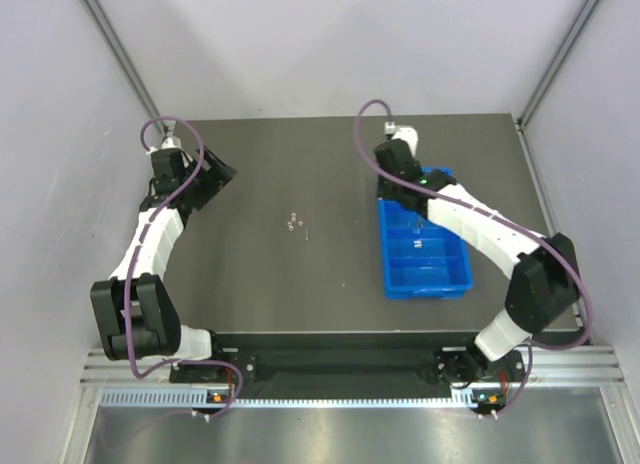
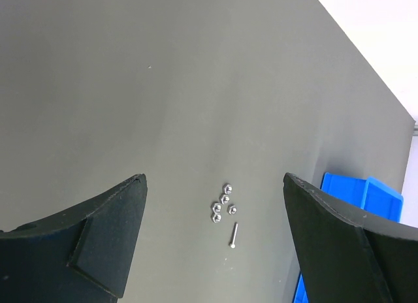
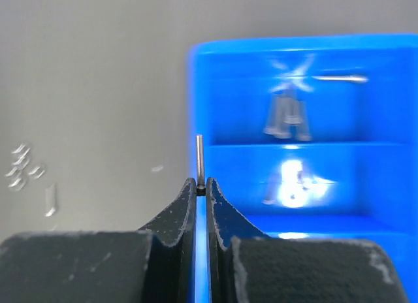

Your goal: Sort the screws and nuts into containers

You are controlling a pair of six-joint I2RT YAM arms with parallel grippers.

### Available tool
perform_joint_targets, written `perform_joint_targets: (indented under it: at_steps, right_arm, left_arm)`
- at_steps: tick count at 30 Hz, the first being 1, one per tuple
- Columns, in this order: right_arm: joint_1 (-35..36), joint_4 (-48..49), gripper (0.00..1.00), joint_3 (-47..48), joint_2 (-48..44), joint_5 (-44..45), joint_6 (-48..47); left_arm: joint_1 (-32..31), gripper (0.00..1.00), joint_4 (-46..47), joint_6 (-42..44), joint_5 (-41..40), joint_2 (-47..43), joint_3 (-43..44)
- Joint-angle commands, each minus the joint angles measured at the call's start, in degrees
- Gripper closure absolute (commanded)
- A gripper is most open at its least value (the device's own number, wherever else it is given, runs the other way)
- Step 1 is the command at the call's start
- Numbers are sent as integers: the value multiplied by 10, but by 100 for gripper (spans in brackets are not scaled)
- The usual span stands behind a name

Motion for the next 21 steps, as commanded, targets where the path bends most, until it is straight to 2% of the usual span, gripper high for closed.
perform_joint_targets:
  at_steps: [1, 7, 12, 15, 17, 19, 21]
  right_arm:
    - [-53, -15, 100, -62, -49, 31, 17]
    - [-116, 18, 100, -115, -51, 17, 14]
    - [-119, 33, 100, -118, -27, 18, 14]
    - [-119, 33, 96, -110, -10, 18, 9]
    - [-118, 12, 75, -91, -4, 14, 7]
    - [-114, 3, 58, -82, -13, 6, 6]
    - [-106, 2, 46, -79, -28, 5, -3]
  left_arm:
    - [5, 11, 29, -5, 10, -22, -3]
    - [6, 11, 32, -5, 12, -21, -5]
    - [7, 11, 30, -5, 8, -18, -6]
    - [7, 11, 30, -4, 12, -15, -5]
    - [7, 11, 27, -3, 13, -13, -2]
    - [7, 11, 27, -2, 14, -12, -2]
    - [7, 11, 26, -2, 15, -13, -2]
